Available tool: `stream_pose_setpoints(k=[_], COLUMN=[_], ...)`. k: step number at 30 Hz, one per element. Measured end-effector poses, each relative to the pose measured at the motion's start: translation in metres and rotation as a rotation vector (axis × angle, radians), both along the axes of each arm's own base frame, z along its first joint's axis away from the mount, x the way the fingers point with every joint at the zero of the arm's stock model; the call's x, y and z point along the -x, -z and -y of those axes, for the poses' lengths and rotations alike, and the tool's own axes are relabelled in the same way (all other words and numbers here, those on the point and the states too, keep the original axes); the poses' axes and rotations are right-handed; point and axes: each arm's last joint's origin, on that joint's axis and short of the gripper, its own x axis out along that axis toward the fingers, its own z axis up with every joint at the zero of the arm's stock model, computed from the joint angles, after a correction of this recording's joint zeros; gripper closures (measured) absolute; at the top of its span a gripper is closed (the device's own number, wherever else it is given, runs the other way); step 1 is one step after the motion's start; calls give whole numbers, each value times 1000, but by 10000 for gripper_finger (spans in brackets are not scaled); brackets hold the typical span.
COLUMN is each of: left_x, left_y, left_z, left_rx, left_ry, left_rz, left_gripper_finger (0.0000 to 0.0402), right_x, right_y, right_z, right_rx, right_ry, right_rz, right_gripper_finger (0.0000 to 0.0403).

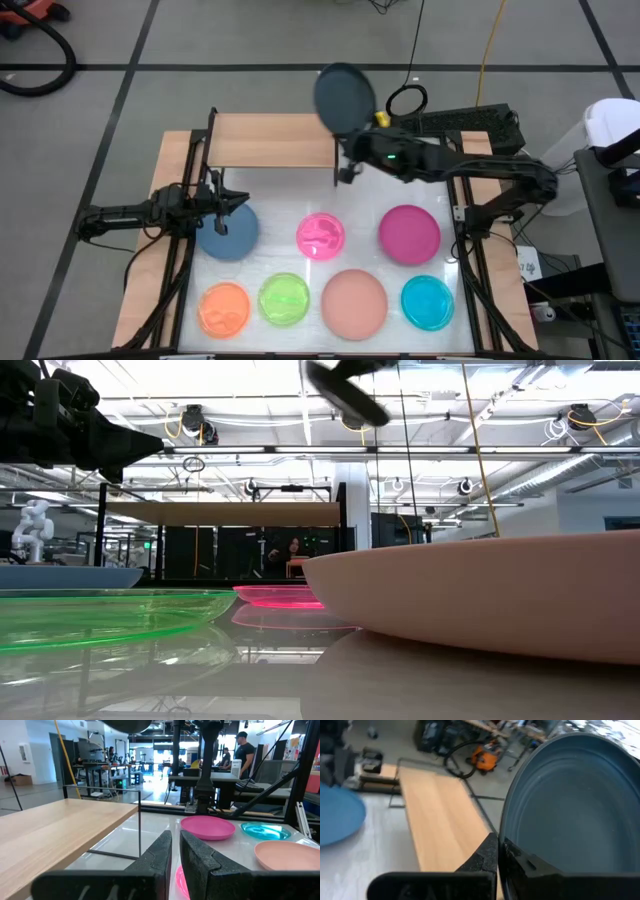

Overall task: Place and stack plates onto a shelf
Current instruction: Put the black plate on the shelf

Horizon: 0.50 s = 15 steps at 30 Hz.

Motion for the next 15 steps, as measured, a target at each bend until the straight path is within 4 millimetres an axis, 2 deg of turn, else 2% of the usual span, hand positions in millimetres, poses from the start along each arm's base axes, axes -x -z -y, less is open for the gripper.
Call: stream_pose_setpoints(k=[7,15], left_x=[0,0], left_y=[0,0], left_z=[0,0], left_rx=[0,0], left_ry=[0,0], left_rz=[0,0], left_gripper_finger=[360,360], right_x=[-55,-89], right_y=[51,100], right_z=[13,23], right_rx=[-44,-13], right_ry=[-116,-186], right_rz=[-103,-162], right_gripper_finger=[402,403])
